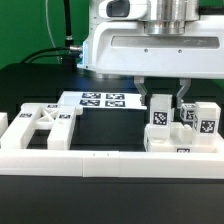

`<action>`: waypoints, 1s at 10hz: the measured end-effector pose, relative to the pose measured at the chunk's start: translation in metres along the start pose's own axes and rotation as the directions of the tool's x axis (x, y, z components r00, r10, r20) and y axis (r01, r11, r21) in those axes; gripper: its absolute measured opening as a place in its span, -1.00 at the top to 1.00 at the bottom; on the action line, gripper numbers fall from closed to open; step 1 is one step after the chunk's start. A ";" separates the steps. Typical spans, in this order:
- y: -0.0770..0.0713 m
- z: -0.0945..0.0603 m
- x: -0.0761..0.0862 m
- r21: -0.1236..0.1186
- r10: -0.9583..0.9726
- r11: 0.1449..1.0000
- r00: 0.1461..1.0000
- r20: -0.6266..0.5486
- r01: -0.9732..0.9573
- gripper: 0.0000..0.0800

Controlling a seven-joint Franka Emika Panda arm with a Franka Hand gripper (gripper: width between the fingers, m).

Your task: Assemble chair

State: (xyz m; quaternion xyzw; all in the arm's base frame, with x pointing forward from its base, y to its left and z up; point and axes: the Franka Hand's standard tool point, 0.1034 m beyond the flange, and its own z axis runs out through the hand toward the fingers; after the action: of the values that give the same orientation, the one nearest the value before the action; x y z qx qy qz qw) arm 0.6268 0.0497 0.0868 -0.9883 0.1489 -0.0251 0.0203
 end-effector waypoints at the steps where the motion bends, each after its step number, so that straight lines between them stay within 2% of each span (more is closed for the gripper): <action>1: 0.000 0.000 0.000 0.002 0.097 0.995 0.995 0.001 -0.097 0.29; 3: 0.001 0.000 0.000 0.001 0.345 0.939 0.939 0.002 -0.345 0.28; 4: 0.002 0.001 0.001 0.022 0.454 0.891 0.891 0.002 -0.454 0.28; 5: 0.002 0.001 0.001 0.024 0.495 0.868 0.869 0.004 -0.495 0.28; 7: 0.002 0.001 0.001 0.028 0.647 0.762 0.763 0.014 -0.647 0.28; 9: 0.002 0.001 0.000 0.026 0.711 0.703 0.703 0.017 -0.711 0.28; 10: 0.001 0.002 0.000 0.030 0.789 0.613 0.614 0.030 -0.789 0.28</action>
Offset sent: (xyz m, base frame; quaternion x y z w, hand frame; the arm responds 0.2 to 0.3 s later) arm -0.0064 0.0027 -0.0039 0.0505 -0.0032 0.3147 0.9478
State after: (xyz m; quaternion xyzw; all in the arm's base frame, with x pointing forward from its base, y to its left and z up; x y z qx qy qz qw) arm 0.6263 0.0490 0.0851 -0.8219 0.5673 -0.0095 0.0501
